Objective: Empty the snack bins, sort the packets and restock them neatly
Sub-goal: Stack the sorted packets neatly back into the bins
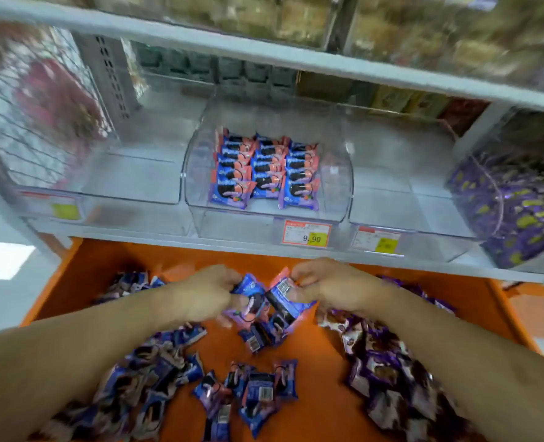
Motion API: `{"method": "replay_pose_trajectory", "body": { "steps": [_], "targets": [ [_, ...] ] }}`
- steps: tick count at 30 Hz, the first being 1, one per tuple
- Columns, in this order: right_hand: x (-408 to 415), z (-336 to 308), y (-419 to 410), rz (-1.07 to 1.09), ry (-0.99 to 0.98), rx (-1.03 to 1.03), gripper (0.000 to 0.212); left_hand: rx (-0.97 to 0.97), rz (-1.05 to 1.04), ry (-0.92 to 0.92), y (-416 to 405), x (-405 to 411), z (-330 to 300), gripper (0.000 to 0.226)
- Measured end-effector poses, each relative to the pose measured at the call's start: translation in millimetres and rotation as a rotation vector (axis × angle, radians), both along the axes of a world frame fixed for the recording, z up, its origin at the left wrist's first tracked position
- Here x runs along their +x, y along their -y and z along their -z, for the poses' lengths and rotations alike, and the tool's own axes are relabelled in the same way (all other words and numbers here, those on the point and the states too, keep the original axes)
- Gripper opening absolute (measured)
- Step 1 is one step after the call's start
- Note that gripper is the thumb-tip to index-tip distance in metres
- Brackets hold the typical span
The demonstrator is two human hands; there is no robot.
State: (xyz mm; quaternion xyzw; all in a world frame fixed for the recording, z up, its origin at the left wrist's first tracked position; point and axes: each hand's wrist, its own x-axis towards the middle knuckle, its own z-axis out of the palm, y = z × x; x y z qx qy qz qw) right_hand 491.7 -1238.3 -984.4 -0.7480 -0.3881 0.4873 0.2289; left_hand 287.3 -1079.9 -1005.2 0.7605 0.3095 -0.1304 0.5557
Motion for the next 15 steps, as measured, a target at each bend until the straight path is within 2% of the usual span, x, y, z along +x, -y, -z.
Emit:
{"method": "replay_pose_trajectory", "body": {
  "steps": [2,4,6,8,10,13,15],
  "targets": [
    [-7,-40,10,0.042,-0.066,0.078,0.042,-0.102,-0.078,0.071,12,-10,-37,0.023],
    [-17,-78,20,0.094,-0.107,0.185,0.031,-0.184,-0.186,0.147,23,-20,-74,0.028],
    [-26,-109,28,0.141,-0.129,0.3,0.031,-0.216,-0.3,0.247,33,-26,-108,0.033],
    [-32,-129,34,0.208,-0.15,0.403,0.039,-0.289,-0.431,0.353,41,-30,-134,0.034],
    [-37,-139,39,0.299,-0.152,0.5,0.038,-0.388,-0.507,0.439,47,-33,-153,0.032],
    [-45,-143,39,0.416,-0.057,0.577,0.025,-0.426,-0.572,0.489,50,-35,-160,0.032],
    [-51,-144,37,0.429,0.12,0.62,0.022,-0.433,-0.615,0.497,51,-32,-158,0.033]
  ]
}}
